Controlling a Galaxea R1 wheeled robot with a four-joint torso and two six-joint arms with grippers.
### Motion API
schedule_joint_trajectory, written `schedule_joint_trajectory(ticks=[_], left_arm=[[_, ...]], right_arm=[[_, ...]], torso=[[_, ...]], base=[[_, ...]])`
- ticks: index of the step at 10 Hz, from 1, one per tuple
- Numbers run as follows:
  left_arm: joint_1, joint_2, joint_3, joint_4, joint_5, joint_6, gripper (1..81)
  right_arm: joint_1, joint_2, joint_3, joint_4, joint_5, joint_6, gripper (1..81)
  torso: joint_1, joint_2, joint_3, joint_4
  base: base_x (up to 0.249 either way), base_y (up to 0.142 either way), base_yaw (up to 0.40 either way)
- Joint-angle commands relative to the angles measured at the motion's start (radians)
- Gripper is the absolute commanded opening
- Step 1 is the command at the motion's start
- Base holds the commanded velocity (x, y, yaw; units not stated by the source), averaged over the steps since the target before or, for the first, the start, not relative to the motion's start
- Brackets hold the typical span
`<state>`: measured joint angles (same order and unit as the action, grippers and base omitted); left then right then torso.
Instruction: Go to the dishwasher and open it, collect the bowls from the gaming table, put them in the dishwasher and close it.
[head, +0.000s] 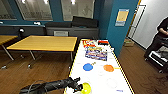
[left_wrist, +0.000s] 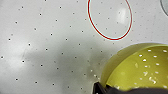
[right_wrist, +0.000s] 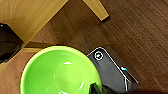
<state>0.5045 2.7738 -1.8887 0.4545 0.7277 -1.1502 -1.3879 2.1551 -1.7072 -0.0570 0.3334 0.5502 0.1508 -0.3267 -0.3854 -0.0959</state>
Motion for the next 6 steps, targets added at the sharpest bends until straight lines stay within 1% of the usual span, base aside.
schedule_joint_trajectory(ticks=[1,2,3,4,6], left_arm=[[-0.227,-0.187,0.337,0.137,0.030,-0.120,1.0],[-0.231,-0.228,0.409,0.185,0.035,-0.141,1.0],[-0.231,-0.266,0.462,0.210,0.035,-0.146,1.0],[-0.215,-0.319,0.533,0.228,0.036,-0.144,1.0],[-0.146,-0.428,0.661,0.306,0.036,-0.144,1.0]], right_arm=[[0.045,-0.058,0.019,-0.021,-0.036,0.002,1.0],[0.048,-0.055,0.018,-0.023,-0.042,0.002,1.0],[0.043,-0.055,0.019,-0.023,-0.048,0.000,1.0],[0.040,-0.056,0.023,-0.037,-0.050,-0.001,1.0],[0.036,-0.068,0.038,-0.046,-0.068,0.000,1.0]], torso=[[0.000,0.000,0.000,0.000],[0.000,0.000,0.000,0.000],[0.000,0.000,0.000,0.000],[0.000,0.000,0.000,0.000],[0.000,0.000,0.000,0.000]], base=[[0.000,0.000,0.000],[0.000,0.000,0.000],[0.000,0.000,0.000],[0.000,0.000,0.000],[0.000,0.000,0.000]])
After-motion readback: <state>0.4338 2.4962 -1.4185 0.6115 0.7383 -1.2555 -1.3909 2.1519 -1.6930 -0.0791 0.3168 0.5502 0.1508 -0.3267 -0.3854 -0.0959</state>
